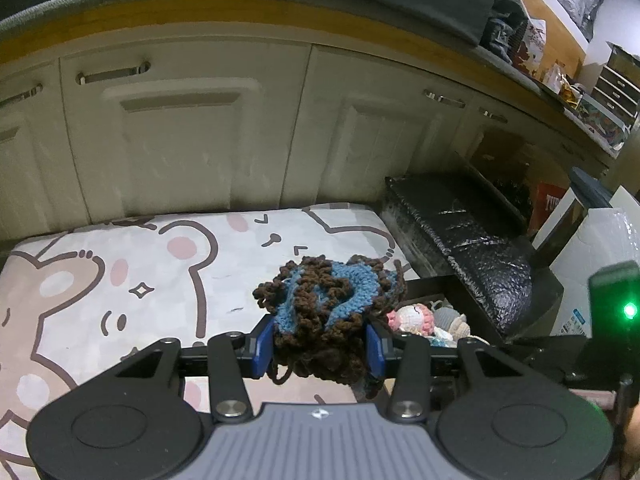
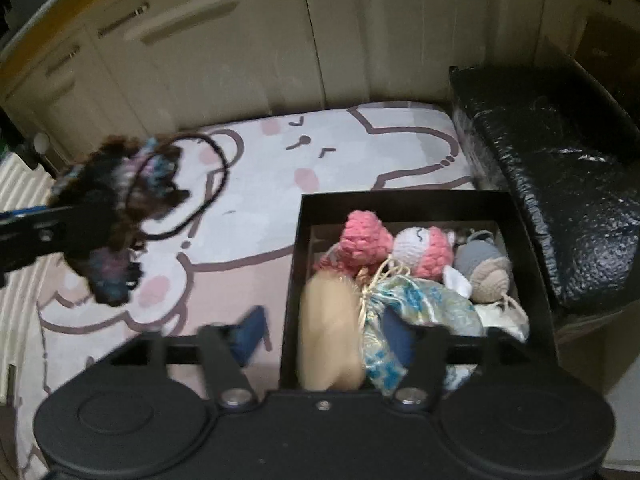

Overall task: Organize objects
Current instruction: 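Carry the yarn clump with the left tool while the right tool carries the block to the box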

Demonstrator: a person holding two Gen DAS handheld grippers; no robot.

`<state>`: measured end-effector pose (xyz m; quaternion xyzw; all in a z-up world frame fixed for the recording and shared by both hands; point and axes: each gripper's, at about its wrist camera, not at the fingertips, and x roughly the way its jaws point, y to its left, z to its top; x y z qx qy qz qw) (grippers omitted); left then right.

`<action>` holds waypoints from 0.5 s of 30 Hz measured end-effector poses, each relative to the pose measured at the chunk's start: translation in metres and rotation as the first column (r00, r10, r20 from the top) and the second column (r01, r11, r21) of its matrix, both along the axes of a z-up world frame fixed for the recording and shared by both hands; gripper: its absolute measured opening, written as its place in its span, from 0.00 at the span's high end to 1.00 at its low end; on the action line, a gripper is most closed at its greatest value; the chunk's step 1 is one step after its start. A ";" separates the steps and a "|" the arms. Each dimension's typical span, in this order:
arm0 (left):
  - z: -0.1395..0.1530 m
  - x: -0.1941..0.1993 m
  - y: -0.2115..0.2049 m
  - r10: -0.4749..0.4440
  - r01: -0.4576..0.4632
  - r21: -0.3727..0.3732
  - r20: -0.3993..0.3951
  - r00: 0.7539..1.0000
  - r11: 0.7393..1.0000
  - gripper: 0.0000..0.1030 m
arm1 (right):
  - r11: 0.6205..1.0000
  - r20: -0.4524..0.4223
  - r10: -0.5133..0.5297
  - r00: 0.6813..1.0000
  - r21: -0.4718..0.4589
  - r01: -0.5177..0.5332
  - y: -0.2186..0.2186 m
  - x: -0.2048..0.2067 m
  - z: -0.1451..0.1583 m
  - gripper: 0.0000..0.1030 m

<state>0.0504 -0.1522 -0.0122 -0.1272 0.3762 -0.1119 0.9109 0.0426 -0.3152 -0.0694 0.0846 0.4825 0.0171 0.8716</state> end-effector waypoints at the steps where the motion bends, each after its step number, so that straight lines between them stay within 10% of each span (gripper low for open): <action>1: -0.001 0.002 -0.001 0.001 -0.001 -0.005 -0.003 1.000 1.000 0.55 | 1.000 0.005 -0.004 1.000 -0.013 0.004 0.000 0.000 0.002 0.32; 15: -0.004 0.033 -0.040 -0.065 0.066 -0.060 0.014 0.998 0.996 0.55 | 0.984 0.018 -0.175 0.984 0.027 0.174 -0.054 -0.010 0.007 0.46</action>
